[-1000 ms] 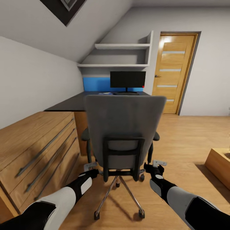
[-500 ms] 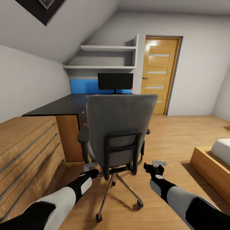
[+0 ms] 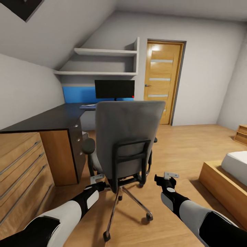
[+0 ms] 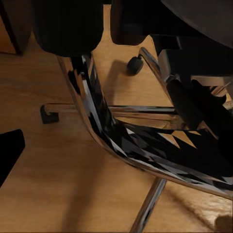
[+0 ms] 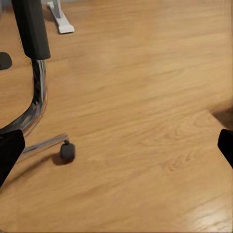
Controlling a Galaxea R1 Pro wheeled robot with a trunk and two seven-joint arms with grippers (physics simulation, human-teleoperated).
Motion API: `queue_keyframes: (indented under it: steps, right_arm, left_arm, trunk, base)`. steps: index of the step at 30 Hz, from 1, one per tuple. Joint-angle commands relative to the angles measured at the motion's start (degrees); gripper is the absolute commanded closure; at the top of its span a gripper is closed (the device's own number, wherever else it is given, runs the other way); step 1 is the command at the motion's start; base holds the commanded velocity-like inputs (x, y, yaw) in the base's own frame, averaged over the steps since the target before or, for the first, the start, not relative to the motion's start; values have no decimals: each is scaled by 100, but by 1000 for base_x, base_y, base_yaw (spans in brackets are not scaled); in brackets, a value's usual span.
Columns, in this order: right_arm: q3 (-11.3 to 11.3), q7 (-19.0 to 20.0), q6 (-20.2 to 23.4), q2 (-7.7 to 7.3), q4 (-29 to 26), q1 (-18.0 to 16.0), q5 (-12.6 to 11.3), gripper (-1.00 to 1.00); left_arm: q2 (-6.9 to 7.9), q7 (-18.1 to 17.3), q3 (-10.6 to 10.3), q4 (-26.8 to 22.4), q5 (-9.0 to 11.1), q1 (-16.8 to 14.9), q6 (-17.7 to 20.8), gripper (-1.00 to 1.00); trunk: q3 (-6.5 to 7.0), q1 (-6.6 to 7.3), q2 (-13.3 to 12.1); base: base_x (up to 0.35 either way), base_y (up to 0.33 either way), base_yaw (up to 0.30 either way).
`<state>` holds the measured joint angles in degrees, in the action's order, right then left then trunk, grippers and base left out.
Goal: In the bedroom, organize the workspace by keeping the computer under the desk, ensuring the monitor is on the desk, placing the keyboard on the desk next to the monitor, placing the mouse on the desk next to the keyboard, moving the folder from the swivel chair onto the desk next to the mouse, stacking the notebook on top of the folder with the pen on top of the notebook, and positioning the swivel chair next to the desk.
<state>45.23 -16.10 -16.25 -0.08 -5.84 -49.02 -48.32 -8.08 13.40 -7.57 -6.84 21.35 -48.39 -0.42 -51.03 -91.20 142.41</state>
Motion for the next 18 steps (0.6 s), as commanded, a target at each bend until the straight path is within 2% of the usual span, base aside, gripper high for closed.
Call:
queue_keyframes:
  steps: [1, 14, 18]
  right_arm:
    - [52, -25, -11, -1, -5, -3, -46, -100]
    - [60, -25, -24, 13, -5, -3, -46, -100]
    - [57, -25, -218, 86, -5, 2, -46, -100]
  left_arm:
    - [-1, 24, -78, -1, 62, -4, -4, -100]
    - [-1, 51, -78, -1, 62, -4, -2, -100]
    - [-1, 56, -78, -1, 63, -4, -2, -100]
  trunk:
    - [-5, -2, 2]
    - [-3, -2, 2]
    - [-3, -2, 2]
  base:
    - [321, -1, -22]
    - [326, 17, -1]
    - [328, 2, 144]
